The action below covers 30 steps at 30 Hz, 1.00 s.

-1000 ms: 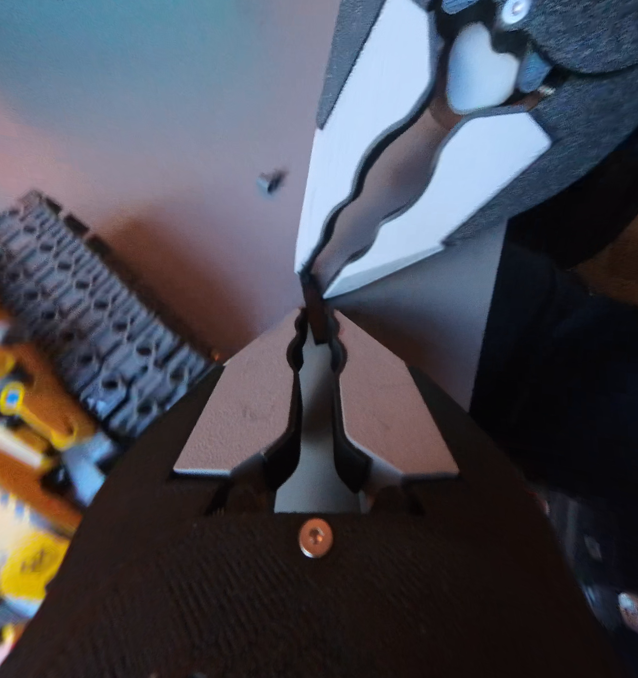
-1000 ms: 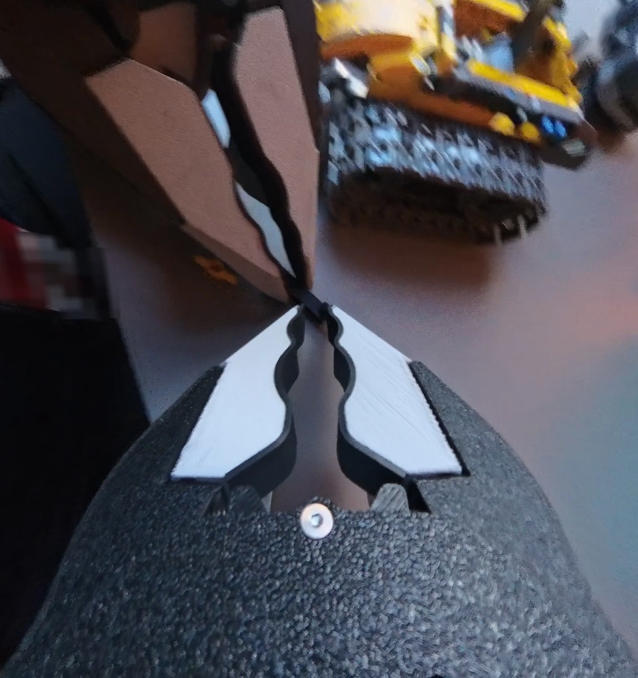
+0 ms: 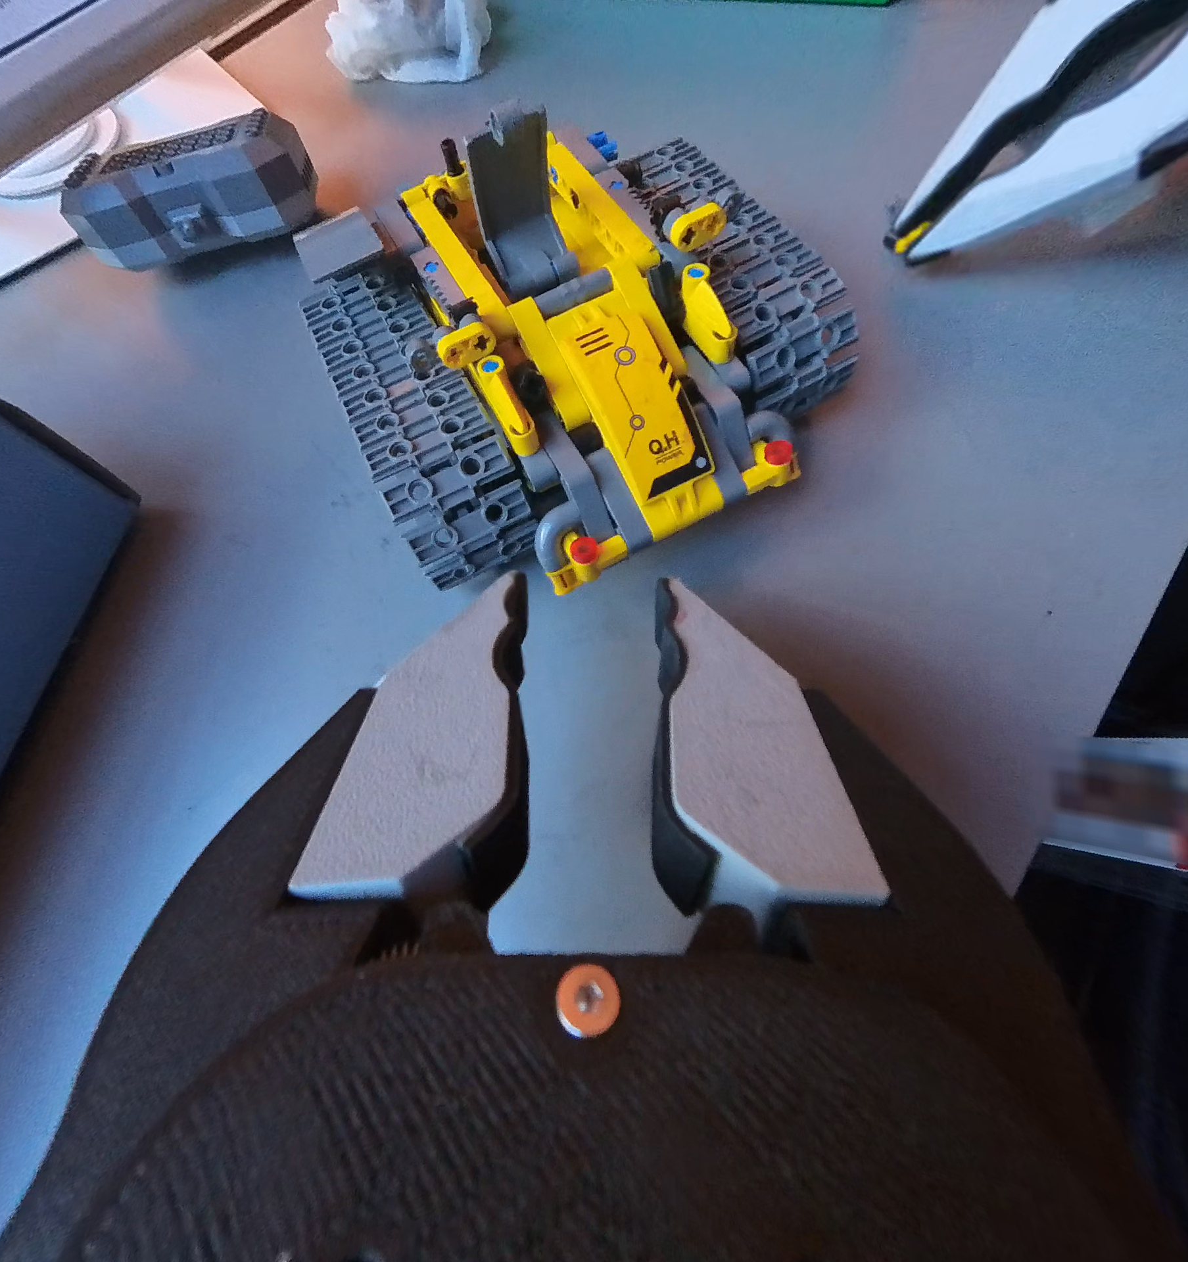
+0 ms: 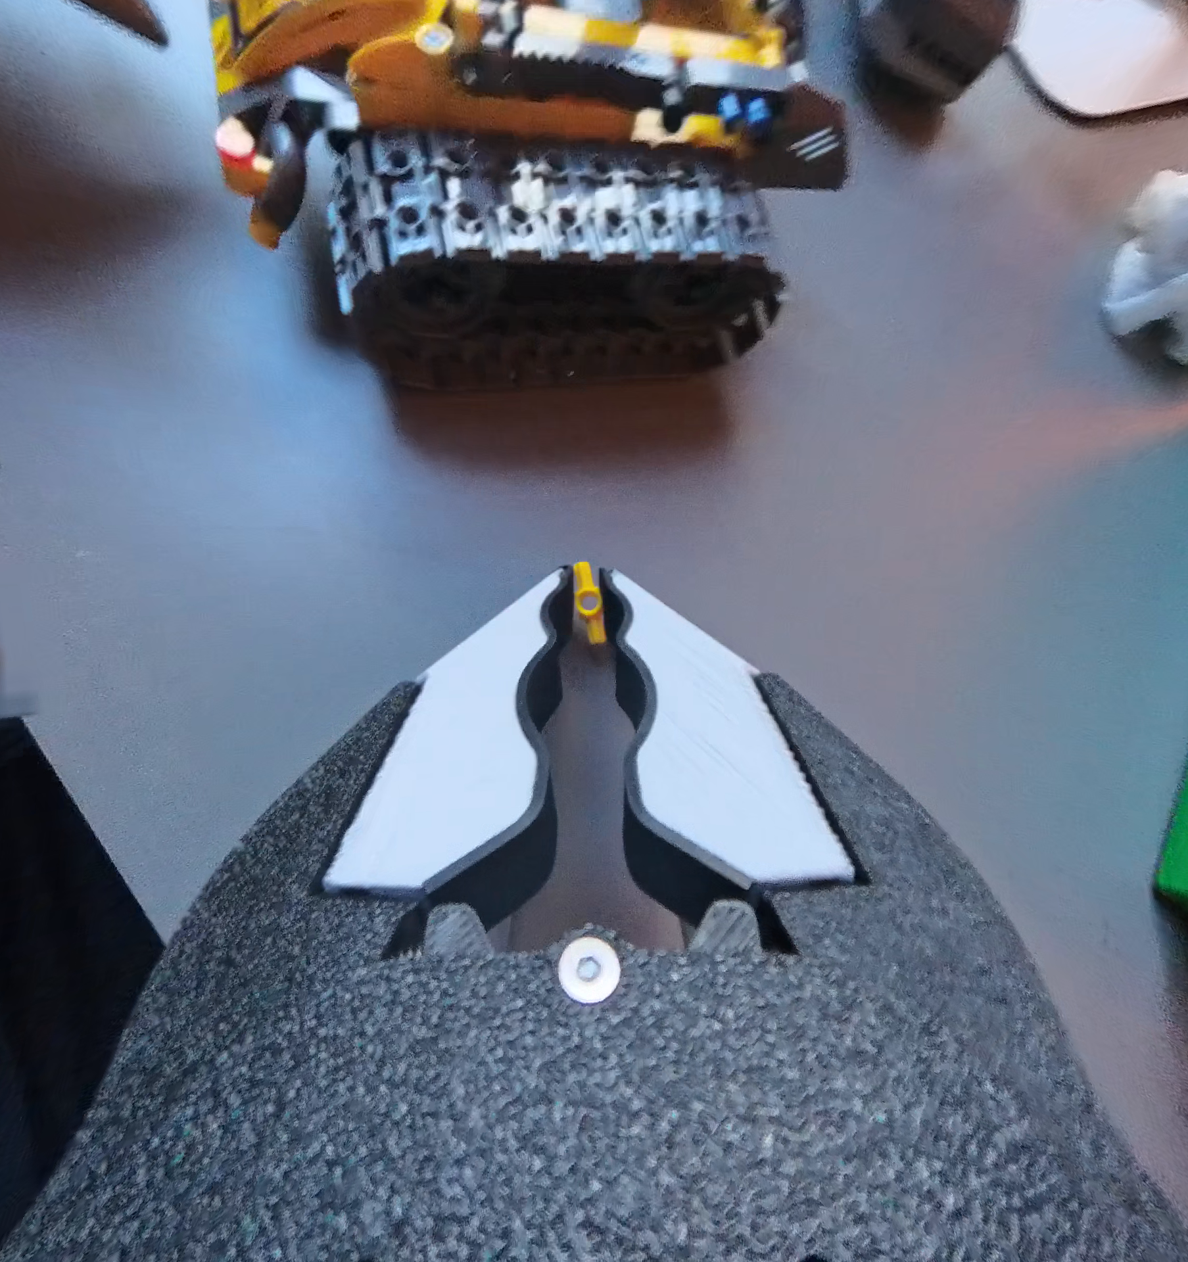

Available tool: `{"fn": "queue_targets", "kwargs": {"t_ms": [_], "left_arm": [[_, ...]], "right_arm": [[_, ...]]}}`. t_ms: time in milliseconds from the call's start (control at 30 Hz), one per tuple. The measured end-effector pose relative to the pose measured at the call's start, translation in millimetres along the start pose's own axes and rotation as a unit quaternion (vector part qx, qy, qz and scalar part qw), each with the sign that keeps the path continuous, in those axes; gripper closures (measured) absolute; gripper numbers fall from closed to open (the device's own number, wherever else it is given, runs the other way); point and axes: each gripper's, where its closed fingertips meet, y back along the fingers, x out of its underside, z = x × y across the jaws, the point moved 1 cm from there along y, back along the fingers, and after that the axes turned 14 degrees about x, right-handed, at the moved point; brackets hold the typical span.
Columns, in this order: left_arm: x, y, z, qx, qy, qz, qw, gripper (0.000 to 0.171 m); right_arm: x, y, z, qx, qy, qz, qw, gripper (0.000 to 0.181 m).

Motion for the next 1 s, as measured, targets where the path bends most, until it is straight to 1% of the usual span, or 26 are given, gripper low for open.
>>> {"fn": "queue_targets", "kwargs": {"t_ms": [67,133,200,267,333,367,400,433,533,567,600,667,700,767,867,900,933,1000], "left_arm": [[-3.4,2.2,0.7,-0.004,-0.002,-0.007,1.000,0.134],[-6.6,4.4,2.1,-0.011,0.000,-0.013,1.000,0.126],[-7.6,4.7,2.9,-0.013,0.003,-0.016,1.000,0.120],[-8.4,4.7,7.7,-0.016,0.006,-0.016,1.000,0.117],[-13.2,4.4,18.1,-0.023,0.009,-0.018,1.000,0.114],[-14.4,2.8,24.8,-0.026,0.013,-0.011,1.000,0.110],[-15.3,-0.5,30.2,-0.020,0.022,-0.001,1.000,0.101],[-17.3,-4.6,33.1,-0.004,0.036,0.003,0.999,0.094],[-24.8,-14.0,40.2,0.048,0.074,-0.017,0.996,0.096],[-24.9,-16.8,36.9,0.080,0.086,-0.023,0.993,0.104],[-23.8,-18.5,34.1,0.105,0.099,-0.028,0.989,0.108],[-19.0,-17.3,27.9,0.137,0.115,-0.032,0.983,0.114],[-16.2,-14.6,24.9,0.142,0.112,-0.031,0.983,0.116],[-8.6,-6.2,13.0,0.155,0.100,-0.017,0.983,0.120],[4.8,9.2,-13.8,0.172,0.077,0.001,0.982,0.122],[8.5,14.0,-23.5,0.179,0.074,-0.002,0.981,0.124],[12.0,18.0,-32.6,0.188,0.074,-0.007,0.979,0.124],[17.6,24.1,-44.7,0.192,0.074,-0.019,0.978,0.124]], "right_arm": [[-14.0,9.0,-3.5,-0.008,-0.030,-0.034,0.999,0.173],[-27.9,15.6,-9.6,-0.009,-0.053,-0.061,0.997,0.171],[-37.7,16.0,-13.5,-0.018,-0.076,-0.072,0.994,0.164],[-45.3,11.0,-6.8,-0.060,-0.108,-0.069,0.990,0.158],[-51.2,2.7,10.9,-0.128,-0.150,-0.044,0.979,0.132],[-53.6,-2.3,19.1,-0.151,-0.163,-0.032,0.974,0.122],[-56.0,-7.5,24.6,-0.160,-0.167,-0.027,0.972,0.121],[-58.1,-12.8,27.7,-0.158,-0.166,-0.026,0.973,0.123],[-64.5,-19.7,39.4,-0.175,-0.164,-0.025,0.971,0.129],[-66.0,-20.2,42.7,-0.182,-0.165,-0.025,0.969,0.130],[-67.6,-19.6,46.0,-0.192,-0.165,-0.027,0.967,0.133],[-68.9,-14.8,56.6,-0.221,-0.155,-0.032,0.962,0.148],[-67.2,-13.4,59.7,-0.223,-0.142,-0.033,0.964,0.146],[-63.1,-8.1,64.0,-0.228,-0.109,-0.035,0.967,0.151],[-55.6,8.5,79.3,-0.273,-0.070,-0.022,0.959,0.155],[-52.3,13.2,82.5,-0.281,-0.057,-0.016,0.958,0.156],[-49.5,16.7,83.7,-0.283,-0.050,-0.012,0.958,0.154],[-45.9,19.3,79.9,-0.266,-0.046,-0.011,0.963,0.151]]}}
